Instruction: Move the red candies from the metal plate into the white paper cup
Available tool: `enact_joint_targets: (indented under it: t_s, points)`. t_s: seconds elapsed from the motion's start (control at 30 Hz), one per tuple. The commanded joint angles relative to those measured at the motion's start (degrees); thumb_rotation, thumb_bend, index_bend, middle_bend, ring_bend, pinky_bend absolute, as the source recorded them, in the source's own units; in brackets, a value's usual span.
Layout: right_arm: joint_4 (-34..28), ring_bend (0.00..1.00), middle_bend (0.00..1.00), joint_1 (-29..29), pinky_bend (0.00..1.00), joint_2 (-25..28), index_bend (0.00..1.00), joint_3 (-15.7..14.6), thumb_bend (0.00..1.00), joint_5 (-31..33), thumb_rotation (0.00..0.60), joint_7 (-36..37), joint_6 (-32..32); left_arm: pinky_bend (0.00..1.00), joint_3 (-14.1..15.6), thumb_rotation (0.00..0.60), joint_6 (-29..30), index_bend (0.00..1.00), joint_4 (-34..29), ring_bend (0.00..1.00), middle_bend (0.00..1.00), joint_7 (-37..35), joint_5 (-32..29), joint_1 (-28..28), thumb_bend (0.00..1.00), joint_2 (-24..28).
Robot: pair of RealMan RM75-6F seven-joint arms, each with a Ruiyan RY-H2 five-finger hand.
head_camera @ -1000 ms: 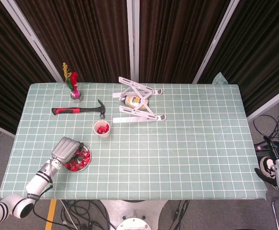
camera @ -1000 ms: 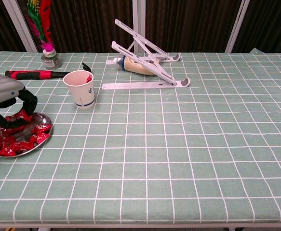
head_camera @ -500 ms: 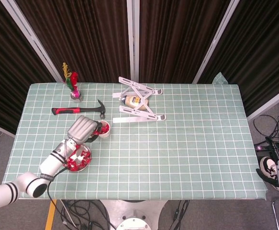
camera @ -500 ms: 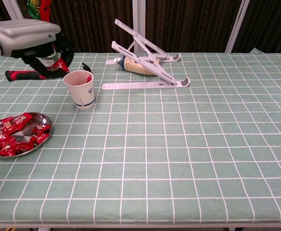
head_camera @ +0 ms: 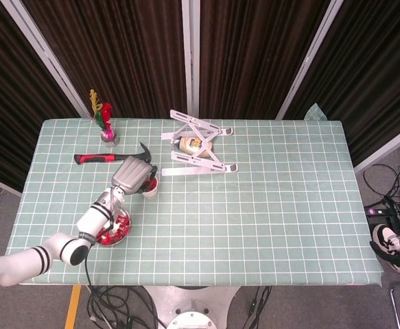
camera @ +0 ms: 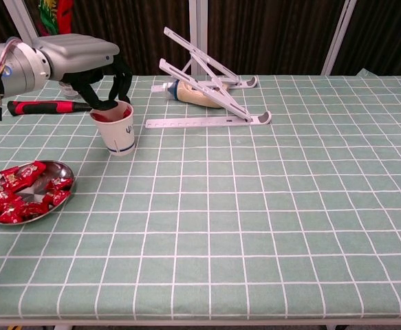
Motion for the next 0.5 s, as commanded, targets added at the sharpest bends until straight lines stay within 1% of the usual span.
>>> enact_joint_targets:
  t_s: [0.03, 0.23, 0.33, 0.4, 0.5]
  points:
    - [0.03, 0.17, 0.31, 0.07, 0.45, -0.04, 0.08, 0.02, 0.10, 0.01, 0.600, 0.04, -0.10, 1.00, 0.33, 0.600, 0.01, 0.56, -0.12, 0.95, 0.61, 0.47, -0.46, -0.26, 0.39, -0.11]
    - [0.10, 0.17, 0.31, -0.02, 0.45, -0.09, 0.08, 0.01, 0.10, -0.04, 0.600, 0.09, 0.06, 1.00, 0.55, 0.600, 1.58, 0.46, -1.66, 0.94, 0.54, 0.53, -0.60, -0.05, 0.38, 0.64]
    - [-0.02, 0.17, 0.31, 0.05, 0.45, 0.01, 0.08, 0.03, 0.10, -0.21, 0.600, 0.10, 0.08, 1.00, 0.66, 0.600, 3.85, 0.45, -3.87, 0.94, 0.53, -0.72, -0.24, 1.37, 0.37, 2.28]
    - [-0.04, 0.17, 0.31, 0.12, 0.45, 0.10, 0.08, 0.06, 0.10, -0.28, 0.600, 0.07, 0.06, 1.00, 1.30, 0.600, 6.20, 0.45, -5.49, 0.94, 0.53, -1.57, 0.47, 3.15, 0.36, 3.92]
    - [0.05, 0.17, 0.31, 0.14, 0.45, 0.10, 0.08, 0.00, 0.10, -0.48, 0.600, 0.11, 0.09, 1.00, 2.94, 0.600, 9.87, 0.45, -7.67, 0.94, 0.53, -2.47, 1.56, 6.38, 0.32, 6.40]
